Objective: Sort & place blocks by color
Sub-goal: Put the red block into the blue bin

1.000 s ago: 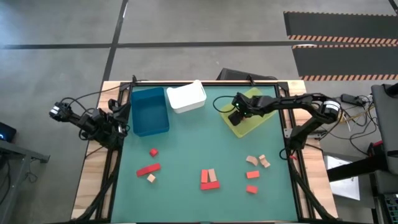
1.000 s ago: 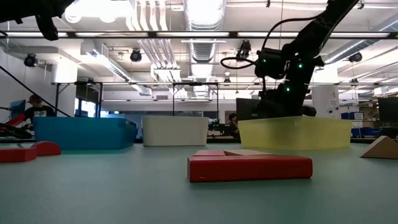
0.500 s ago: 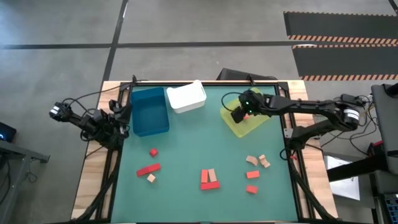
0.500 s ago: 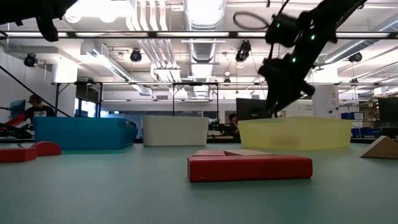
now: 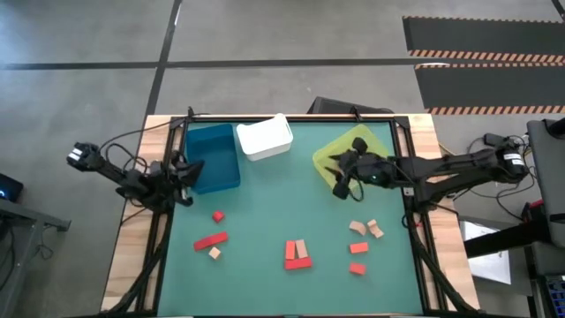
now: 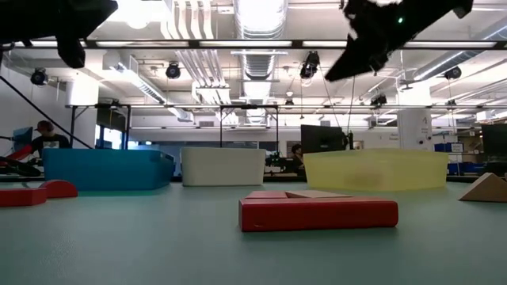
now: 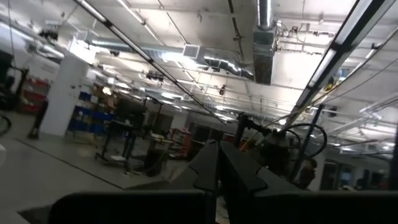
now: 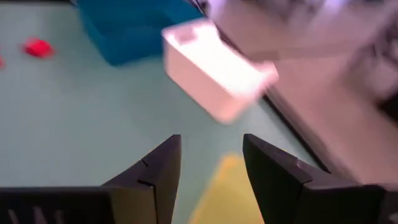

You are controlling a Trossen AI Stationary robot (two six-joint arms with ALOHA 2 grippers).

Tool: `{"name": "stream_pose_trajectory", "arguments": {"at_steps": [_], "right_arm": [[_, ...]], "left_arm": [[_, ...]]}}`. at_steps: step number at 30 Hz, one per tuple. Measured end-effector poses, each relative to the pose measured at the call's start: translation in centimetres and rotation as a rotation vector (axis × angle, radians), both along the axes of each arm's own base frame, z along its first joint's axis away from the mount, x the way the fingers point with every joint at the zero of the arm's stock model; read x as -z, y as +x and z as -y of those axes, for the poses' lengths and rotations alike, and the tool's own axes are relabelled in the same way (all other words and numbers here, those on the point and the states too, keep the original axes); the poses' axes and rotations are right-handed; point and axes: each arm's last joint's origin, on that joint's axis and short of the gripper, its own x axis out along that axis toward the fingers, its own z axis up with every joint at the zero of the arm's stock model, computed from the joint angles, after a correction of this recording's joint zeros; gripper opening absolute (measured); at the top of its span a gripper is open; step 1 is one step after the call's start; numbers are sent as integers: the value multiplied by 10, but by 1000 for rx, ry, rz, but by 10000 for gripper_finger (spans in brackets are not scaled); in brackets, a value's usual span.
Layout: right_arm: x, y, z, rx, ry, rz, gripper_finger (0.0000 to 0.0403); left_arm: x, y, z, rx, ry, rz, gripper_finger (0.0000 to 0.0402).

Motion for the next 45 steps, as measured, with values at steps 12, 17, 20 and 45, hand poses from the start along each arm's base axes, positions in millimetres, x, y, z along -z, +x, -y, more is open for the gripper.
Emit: {"name": "stream_pose_trajectory", "arguments": {"at_steps": [12,17,20,45], "right_arm": [[-3,-20,-18,-274,-118,187,131],[-2,-31,-19,-322,-138,204,121],[-2,-36,-19,-359,-144,218,117],[-22,-72,-17,-388,-340,395,71]], "left_arm": [[-10,24,12,106,-173,-3,0],[-26,41,19,60,-176,-51,0],[-34,52,25,68,-189,-72,0],[-41,125,74,284,-1015,-1180,0]]}}
